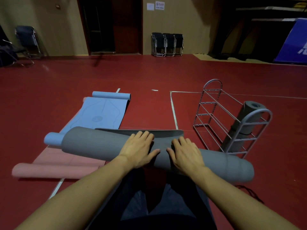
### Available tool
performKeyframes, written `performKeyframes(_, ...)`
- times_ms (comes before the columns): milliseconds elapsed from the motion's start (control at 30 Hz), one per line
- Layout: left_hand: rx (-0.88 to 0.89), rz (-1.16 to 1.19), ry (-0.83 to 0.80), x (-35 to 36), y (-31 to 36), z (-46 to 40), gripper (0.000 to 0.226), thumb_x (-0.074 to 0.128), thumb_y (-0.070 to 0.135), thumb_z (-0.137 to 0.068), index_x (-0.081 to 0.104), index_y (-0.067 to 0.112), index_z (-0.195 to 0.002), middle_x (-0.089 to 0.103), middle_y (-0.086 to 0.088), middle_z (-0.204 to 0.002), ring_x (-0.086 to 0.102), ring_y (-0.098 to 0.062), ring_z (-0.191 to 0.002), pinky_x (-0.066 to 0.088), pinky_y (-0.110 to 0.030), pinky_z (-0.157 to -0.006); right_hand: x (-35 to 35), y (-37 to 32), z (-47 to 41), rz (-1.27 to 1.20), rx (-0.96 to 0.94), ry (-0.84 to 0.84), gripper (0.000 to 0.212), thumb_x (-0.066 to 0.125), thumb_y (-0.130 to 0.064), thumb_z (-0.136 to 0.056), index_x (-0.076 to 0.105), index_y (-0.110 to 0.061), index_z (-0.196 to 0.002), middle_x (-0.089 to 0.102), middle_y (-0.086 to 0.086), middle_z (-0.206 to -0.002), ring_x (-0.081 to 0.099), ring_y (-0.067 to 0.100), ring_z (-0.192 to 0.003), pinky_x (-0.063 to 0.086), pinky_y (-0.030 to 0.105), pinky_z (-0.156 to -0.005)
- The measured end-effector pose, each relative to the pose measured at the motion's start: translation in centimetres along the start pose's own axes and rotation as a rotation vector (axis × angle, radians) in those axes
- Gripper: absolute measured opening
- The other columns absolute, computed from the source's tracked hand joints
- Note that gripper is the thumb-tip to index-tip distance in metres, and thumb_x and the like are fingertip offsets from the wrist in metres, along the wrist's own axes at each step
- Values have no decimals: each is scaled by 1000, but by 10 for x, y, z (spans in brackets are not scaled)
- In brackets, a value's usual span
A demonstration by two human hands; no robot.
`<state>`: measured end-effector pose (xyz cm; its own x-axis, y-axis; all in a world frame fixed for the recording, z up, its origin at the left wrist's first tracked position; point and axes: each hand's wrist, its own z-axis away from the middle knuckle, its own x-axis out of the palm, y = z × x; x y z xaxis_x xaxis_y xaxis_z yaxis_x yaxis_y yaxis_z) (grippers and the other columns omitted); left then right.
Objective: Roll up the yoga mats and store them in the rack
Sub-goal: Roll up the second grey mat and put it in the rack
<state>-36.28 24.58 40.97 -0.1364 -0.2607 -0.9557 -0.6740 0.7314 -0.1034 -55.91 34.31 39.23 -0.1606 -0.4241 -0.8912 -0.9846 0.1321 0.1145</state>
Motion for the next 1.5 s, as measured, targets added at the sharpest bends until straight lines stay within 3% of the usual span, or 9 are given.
performKeyframes(100, 6, 30, 8, 3, -2, 1, 56, 33, 71, -96, 49, 21, -117, 51, 3, -113, 51, -22, -103, 45, -39, -90, -2, -1, 0, -25, 25, 22, 33, 66, -48, -92, 57, -16, -89, 58, 3, -79, 59, 26, -70, 40, 36, -61)
performKeyframes(200, 20, 78, -6, 8, -4, 3, 67, 37, 74, -95, 49, 18, -131, 53, 0, -126, 51, -24, -118, 43, -39, -103, -3, 2, 1, -43, 17, -85, 47, 43, -62, -96, 56, -17, -103, 63, 3, -95, 62, 28, -87, 44, 41, -77)
performKeyframes(333, 30, 50, -173, 13, -10, 1, 108, 44, 86, -85, 19, 13, -161, 23, -4, -168, 17, -26, -156, 10, -44, -129, 3, 11, 5, -95, -8, -135, 76, 37, -81, -85, 55, -18, -124, 62, 3, -121, 58, 27, -115, 42, 44, -101)
performKeyframes(467, 40, -14, -233, 26, -14, -3, 128, 55, 89, -75, 3, 13, -164, 6, -4, -172, 0, -27, -159, -2, -49, -129, 14, 12, 8, -37, 5, -152, 100, 52, -87, -70, 52, -14, -138, 54, 13, -132, 49, 36, -125, 42, 50, -108)
performKeyframes(667, -9, -11, -231, 38, -14, -21, 134, 60, 91, -67, 7, 15, -164, 10, -6, -170, 7, -30, -157, 1, -54, -128, 15, 18, -9, -20, 42, -247, 111, 43, -95, -71, 40, -17, -151, 52, 4, -141, 49, 30, -130, 26, 55, -119)
performKeyframes(833, 27, 25, -237, 40, -27, -47, 134, 55, 99, -55, 22, 20, -159, 36, -2, -141, 37, -27, -128, 22, -50, -123, 19, 32, -29, -135, 48, -303, 98, 43, -96, -71, 39, -24, -137, 54, -2, -137, 48, 25, -129, 34, 49, -107)
performKeyframes(1200, -34, 216, -367, 44, -37, -74, 117, 65, 94, -56, 32, 28, -147, 42, 8, -148, 31, -21, -146, -6, -68, -121, 42, 48, -53, -126, 1, -191, 85, 32, -91, -80, 52, -25, -129, 60, -2, -117, 54, 25, -101, 40, 41, -90)
performKeyframes(1400, -2, 173, -390, 47, -44, -92, 119, 63, 95, -58, 37, 27, -152, 37, 3, -136, 37, -24, -124, 33, -45, -113, 58, 53, -65, -101, 9, -194, 75, 25, -88, -85, 56, -27, -116, 59, -2, -111, 52, 24, -105, 38, 40, -89)
performKeyframes(1500, 10, 168, -366, 57, -43, -90, 127, 60, 98, -55, 29, 25, -155, 37, 4, -135, 39, -23, -120, 36, -43, -109, 64, 55, -70, -72, 12, -166, 78, 25, -86, -87, 61, -25, -118, 54, 0, -110, 48, 23, -101, 40, 39, -86)
